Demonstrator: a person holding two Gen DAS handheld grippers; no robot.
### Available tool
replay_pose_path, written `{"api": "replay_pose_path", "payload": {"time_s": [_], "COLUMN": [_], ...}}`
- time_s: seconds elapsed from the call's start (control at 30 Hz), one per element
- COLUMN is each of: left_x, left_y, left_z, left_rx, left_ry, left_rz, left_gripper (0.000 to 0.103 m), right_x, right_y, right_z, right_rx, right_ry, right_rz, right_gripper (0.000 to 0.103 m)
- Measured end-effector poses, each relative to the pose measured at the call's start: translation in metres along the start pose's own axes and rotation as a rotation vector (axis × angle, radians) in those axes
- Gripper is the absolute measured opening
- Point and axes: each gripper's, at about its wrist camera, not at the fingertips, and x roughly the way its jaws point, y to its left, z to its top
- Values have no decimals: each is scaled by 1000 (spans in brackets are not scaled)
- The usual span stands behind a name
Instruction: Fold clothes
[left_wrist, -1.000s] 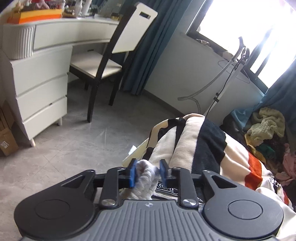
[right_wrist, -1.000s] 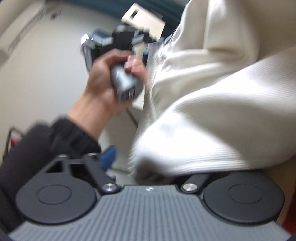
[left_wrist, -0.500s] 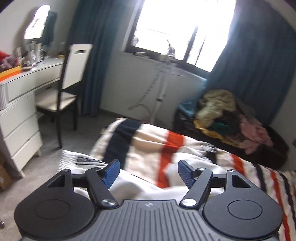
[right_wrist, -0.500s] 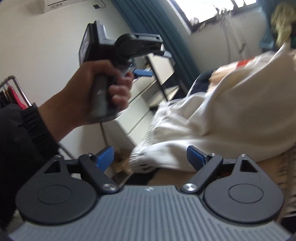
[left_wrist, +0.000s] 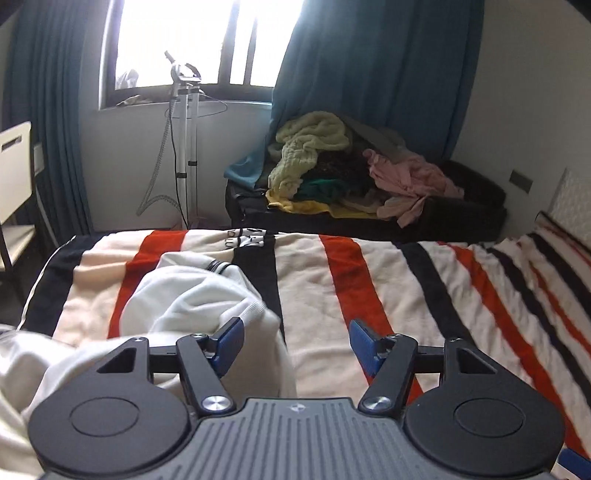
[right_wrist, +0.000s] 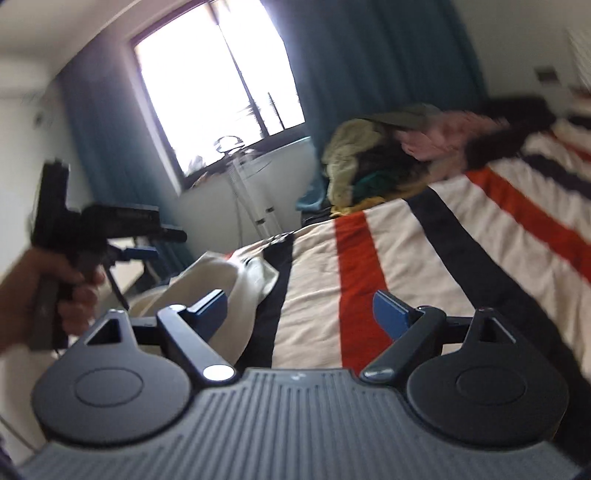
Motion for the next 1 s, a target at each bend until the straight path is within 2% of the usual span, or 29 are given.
{"api": "replay_pose_path", "payload": {"time_s": [0.07,0.13,0.17,0.23,0.33,0.37,0.4,0.57,0.67,0.8,0.93,1.0], "left_x": [26,53,66,92,132,142,142,103,49,-35,-82,-84], "left_y": [-14,-28,-35,-49,-70,-75,-77,-70,-73,-75,-71,-65], "left_z": [3,6,7,10,14,14,10,-7,-27,-76,-151,-187], "left_rx": [51,102,127,178,255,280,301,256,227,173,108,63], "left_ry": [22,43,54,76,108,116,115,43,-33,-123,-102,-55], "left_rz": [21,43,53,75,107,117,122,68,21,-104,-192,-218], "left_gripper": [60,55,49,41,23,10,3,2,1,1,1,1], "right_x": [14,44,56,77,113,123,127,116,100,81,62,56], "right_y": [-17,-13,-8,-9,-16,-18,-19,-25,-28,-23,-11,-4], "right_z": [-5,-21,-30,-37,-47,-51,-53,-49,-45,-40,-39,-41], "right_rx": [29,-56,-120,-197,-162,-149,-143,-101,-67,-77,-120,-138], "right_ry": [-19,-58,-107,-149,-83,-59,-43,-65,-94,-126,-135,-121], "right_rz": [-32,-153,-231,-313,-286,-273,-266,-278,-296,-293,-260,-228], "right_gripper": [88,87,89,89,87,87,87,87,87,87,87,87]}}
